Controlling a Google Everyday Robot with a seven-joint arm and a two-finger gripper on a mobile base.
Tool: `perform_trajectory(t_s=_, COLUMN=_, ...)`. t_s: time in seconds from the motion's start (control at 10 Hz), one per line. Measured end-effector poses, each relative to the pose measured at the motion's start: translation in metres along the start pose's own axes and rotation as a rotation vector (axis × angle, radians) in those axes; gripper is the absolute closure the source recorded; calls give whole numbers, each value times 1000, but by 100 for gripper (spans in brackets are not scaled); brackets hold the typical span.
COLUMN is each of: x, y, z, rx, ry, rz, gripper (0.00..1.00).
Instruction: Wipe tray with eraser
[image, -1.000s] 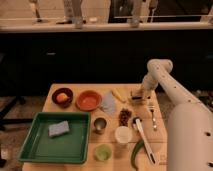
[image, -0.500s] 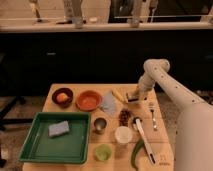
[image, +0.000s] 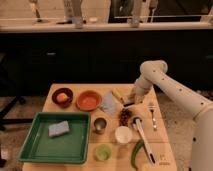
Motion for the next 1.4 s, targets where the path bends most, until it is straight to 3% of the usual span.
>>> perform_trajectory(t_s=0.4, x=-22, y=18, z=-18, rx=15, ry=-25, rz=-72, gripper=100)
perform_trajectory(t_s=1.4, x=-29, y=17, z=-16, rx=7, ry=-29, rz=-100, gripper=100)
